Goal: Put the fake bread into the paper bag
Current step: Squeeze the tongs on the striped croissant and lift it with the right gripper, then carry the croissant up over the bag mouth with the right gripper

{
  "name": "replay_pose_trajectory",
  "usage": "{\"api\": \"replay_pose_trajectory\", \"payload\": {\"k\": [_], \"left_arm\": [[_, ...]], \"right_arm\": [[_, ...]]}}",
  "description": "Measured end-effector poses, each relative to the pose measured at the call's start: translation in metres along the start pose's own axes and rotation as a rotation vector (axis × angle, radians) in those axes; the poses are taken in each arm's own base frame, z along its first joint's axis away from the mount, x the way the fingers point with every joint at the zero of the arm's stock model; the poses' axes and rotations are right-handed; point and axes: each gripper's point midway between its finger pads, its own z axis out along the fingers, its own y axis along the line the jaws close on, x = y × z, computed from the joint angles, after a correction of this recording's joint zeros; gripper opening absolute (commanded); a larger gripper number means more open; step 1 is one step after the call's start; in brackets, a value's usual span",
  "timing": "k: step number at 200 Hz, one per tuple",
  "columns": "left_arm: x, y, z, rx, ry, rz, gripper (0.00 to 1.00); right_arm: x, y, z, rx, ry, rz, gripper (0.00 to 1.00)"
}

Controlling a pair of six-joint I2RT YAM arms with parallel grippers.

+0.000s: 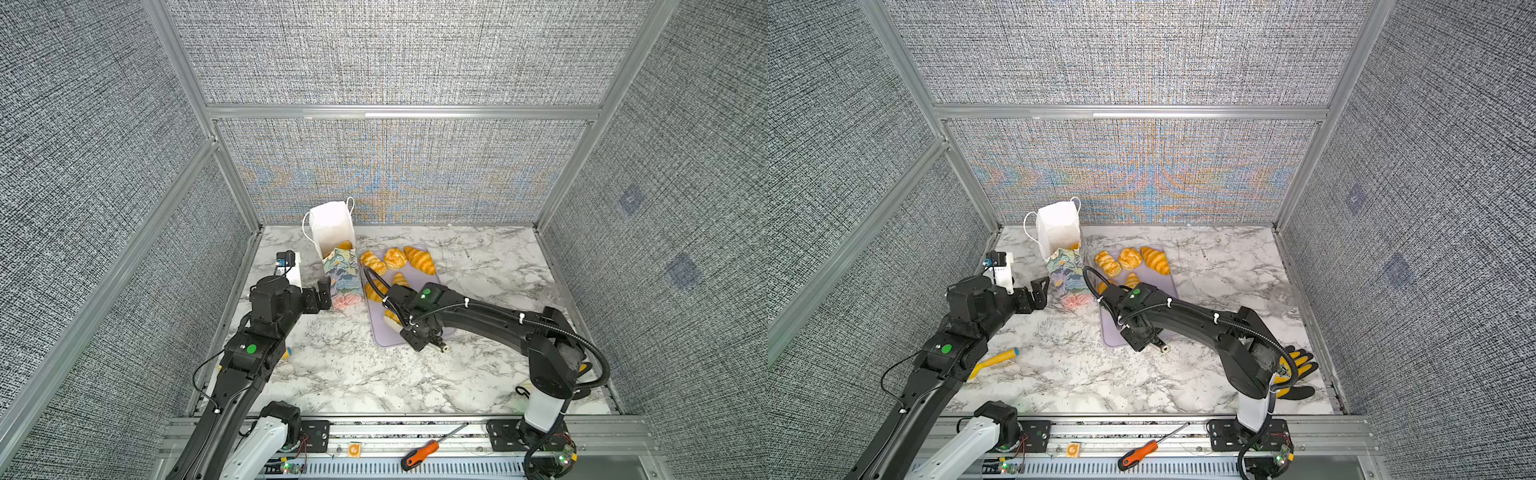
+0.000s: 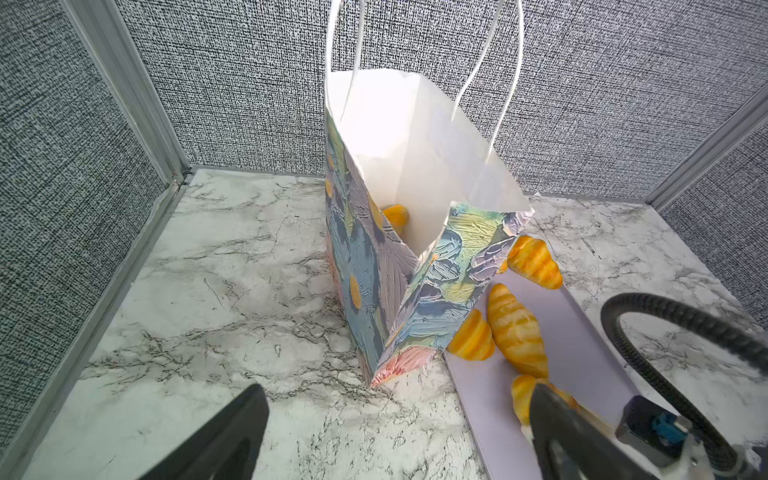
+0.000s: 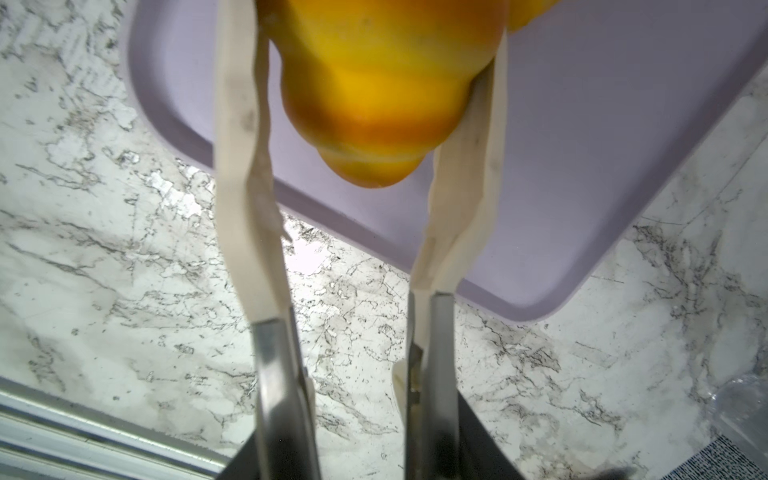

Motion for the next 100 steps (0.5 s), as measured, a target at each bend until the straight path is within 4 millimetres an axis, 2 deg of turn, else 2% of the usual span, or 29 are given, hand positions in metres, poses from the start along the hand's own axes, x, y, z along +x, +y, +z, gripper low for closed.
{"api": "replay_pose_trajectory", "payload": {"k": [73,100], "left_arm": [[-0.002,-0.017,0.000,0.091,0.012,0.016,0.99],[-0.004,-0.019,-0.001,0.104,0.008,0.026,0.99]], "right_arm": [[-0.012,-0.004,-0.021,-0.051,-0.088,0.025,0.46],[-0.021,-0.007,-0.036,-0.066,-0.137,0.033,0.45]]}}
